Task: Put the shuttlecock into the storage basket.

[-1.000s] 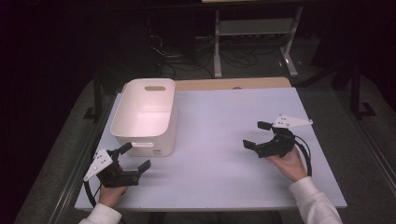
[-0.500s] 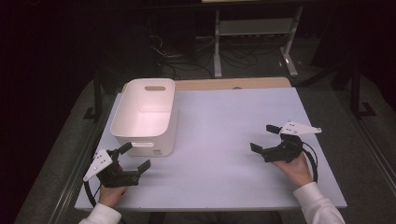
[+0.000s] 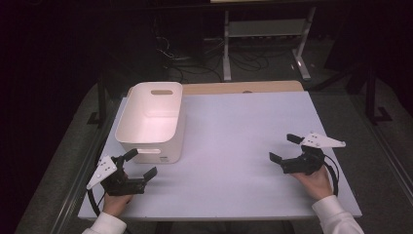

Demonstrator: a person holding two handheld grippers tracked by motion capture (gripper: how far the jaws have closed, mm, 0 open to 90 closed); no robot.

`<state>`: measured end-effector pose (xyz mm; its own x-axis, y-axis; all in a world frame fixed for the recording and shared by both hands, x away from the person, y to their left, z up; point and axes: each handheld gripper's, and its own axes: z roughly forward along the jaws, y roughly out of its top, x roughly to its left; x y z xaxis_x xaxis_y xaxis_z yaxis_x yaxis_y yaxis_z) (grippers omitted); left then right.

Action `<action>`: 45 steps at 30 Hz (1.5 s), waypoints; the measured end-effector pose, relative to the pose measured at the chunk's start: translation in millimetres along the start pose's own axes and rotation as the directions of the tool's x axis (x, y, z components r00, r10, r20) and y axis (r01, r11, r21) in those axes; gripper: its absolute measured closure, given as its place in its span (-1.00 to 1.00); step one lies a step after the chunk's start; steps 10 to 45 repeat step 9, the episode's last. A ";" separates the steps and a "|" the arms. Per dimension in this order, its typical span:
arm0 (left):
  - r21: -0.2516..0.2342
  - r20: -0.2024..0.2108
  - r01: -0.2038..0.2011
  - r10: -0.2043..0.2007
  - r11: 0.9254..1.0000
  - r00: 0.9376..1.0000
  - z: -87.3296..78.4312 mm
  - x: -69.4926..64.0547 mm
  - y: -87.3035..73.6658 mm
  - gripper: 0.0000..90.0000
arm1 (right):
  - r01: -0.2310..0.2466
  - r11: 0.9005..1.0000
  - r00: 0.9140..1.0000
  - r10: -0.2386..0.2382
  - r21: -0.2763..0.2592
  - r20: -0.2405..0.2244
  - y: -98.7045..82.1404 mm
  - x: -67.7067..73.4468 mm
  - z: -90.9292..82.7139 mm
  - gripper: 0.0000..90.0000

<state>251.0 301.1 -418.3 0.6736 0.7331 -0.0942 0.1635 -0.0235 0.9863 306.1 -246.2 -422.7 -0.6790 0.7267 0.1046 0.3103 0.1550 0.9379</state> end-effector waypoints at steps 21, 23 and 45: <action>0.007 -0.001 -0.009 0.009 1.000 1.000 -1.3 0.7 0.4 -1.00 | 0.001 1.000 1.000 -0.001 -0.016 -0.011 -1.6 0.0 -3.6 -1.00; 0.007 -0.001 -0.009 0.009 1.000 1.000 -1.3 0.7 0.4 -1.00 | 0.001 1.000 1.000 -0.001 -0.016 -0.011 -1.6 0.0 -3.6 -1.00; 0.007 -0.001 -0.009 0.009 1.000 1.000 -1.3 0.7 0.4 -1.00 | 0.001 1.000 1.000 -0.001 -0.016 -0.011 -1.6 0.0 -3.6 -1.00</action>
